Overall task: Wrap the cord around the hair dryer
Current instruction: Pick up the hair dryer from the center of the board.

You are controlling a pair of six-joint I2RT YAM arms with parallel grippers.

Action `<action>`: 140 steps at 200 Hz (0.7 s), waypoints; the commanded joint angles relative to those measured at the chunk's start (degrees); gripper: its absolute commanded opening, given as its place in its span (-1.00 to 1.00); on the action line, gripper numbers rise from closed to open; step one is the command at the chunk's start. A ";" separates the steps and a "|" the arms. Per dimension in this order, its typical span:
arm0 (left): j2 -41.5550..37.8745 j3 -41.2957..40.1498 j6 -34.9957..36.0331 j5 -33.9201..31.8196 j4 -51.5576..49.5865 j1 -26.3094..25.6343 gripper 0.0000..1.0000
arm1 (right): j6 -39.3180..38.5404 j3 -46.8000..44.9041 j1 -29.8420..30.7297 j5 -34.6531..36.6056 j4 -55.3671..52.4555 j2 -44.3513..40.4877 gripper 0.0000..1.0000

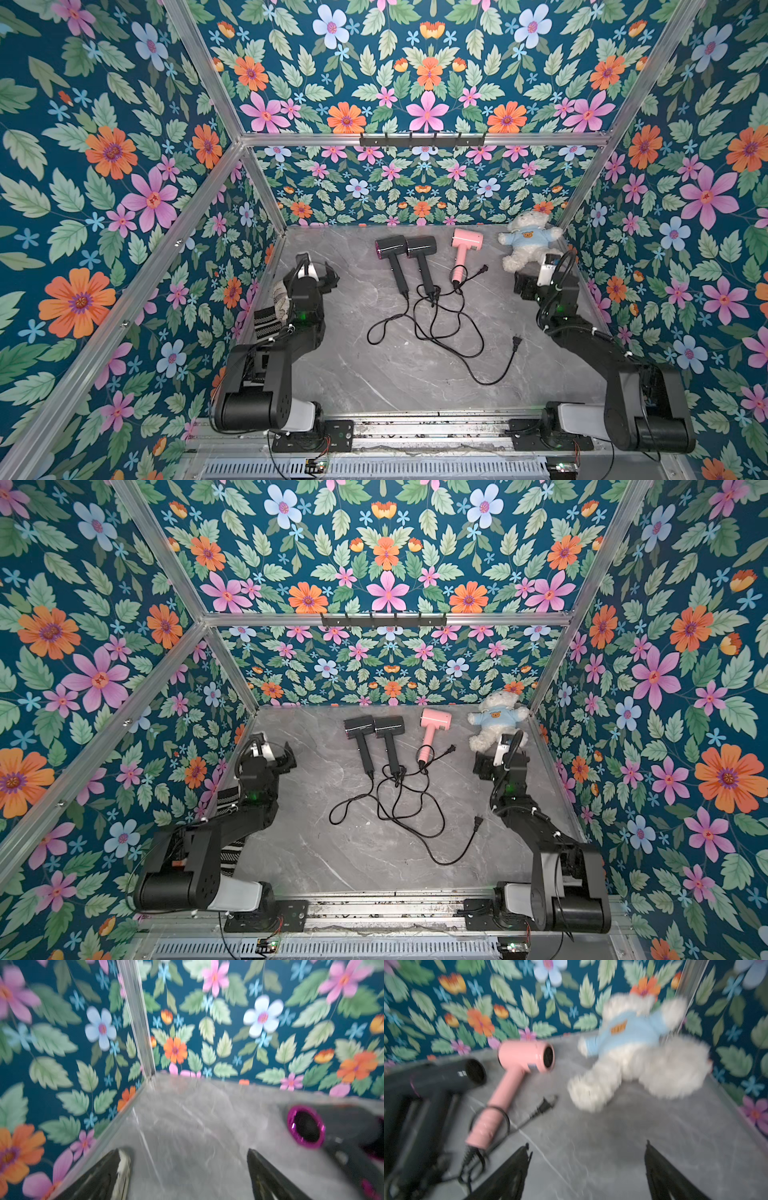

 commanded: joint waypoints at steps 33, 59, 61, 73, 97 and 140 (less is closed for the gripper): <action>-2.67 9.56 0.54 -6.98 -28.74 -8.64 0.97 | 4.70 25.90 10.01 7.72 -57.08 9.15 0.84; -1.63 11.86 -0.23 -11.22 -34.69 -13.67 0.98 | 7.14 39.63 16.50 6.76 -69.36 19.36 0.71; -1.71 11.94 -0.35 -11.55 -34.81 -14.09 0.98 | 7.00 40.09 17.28 6.75 -69.28 19.85 0.70; -2.18 11.65 -0.90 -12.51 -35.57 -15.46 0.98 | 5.79 41.85 22.68 7.71 -66.41 21.28 0.64; -4.15 11.44 -3.05 -13.70 -38.03 -16.11 0.98 | 7.72 48.68 31.47 7.00 -63.98 28.09 0.70; -8.36 14.16 -5.38 -12.53 -47.86 -15.66 0.98 | 10.65 62.75 38.09 0.46 -61.43 44.19 0.64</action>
